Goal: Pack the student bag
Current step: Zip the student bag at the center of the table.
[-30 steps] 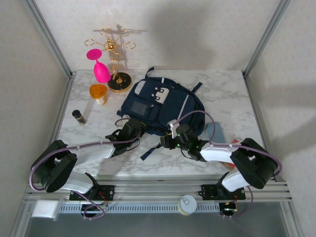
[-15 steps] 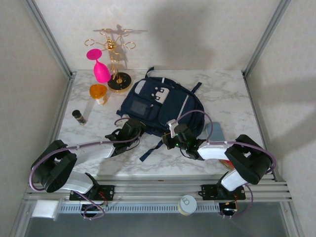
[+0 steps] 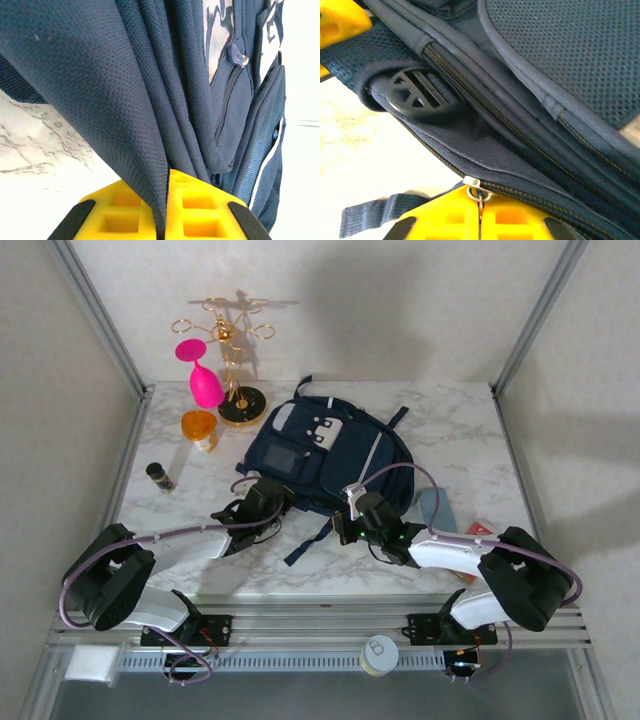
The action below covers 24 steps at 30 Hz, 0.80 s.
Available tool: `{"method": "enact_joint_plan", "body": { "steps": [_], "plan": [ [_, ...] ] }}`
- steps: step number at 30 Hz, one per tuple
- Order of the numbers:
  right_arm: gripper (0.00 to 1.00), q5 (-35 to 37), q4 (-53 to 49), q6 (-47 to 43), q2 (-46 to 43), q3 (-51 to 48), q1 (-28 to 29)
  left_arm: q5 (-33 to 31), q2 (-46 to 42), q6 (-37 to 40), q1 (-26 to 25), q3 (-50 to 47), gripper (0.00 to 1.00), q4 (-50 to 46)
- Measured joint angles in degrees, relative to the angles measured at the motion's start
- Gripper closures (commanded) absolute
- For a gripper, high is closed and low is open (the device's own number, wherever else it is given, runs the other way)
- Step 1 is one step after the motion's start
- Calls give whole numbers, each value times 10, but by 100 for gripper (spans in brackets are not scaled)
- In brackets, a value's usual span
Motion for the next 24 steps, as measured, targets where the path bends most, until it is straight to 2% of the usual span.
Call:
{"method": "enact_joint_plan", "body": {
  "steps": [9, 14, 18, 20, 24],
  "plan": [
    [100, 41, -146, 41, -60, 3, 3, 57, -34, 31, 64, -26, 100, -3],
    [100, 62, -189, 45, -68, 26, 27, 91, -42, 66, 92, -28, 99, -7],
    [100, 61, -214, 50, -63, 46, 46, 100, -52, 72, 93, -42, 58, -2],
    [100, 59, -217, 58, -59, 56, 47, 93, -79, 64, 75, -64, 51, 0],
    [100, 56, -224, 71, -52, 61, 47, 69, -134, 11, -7, -114, 37, 21]
  ]
}}
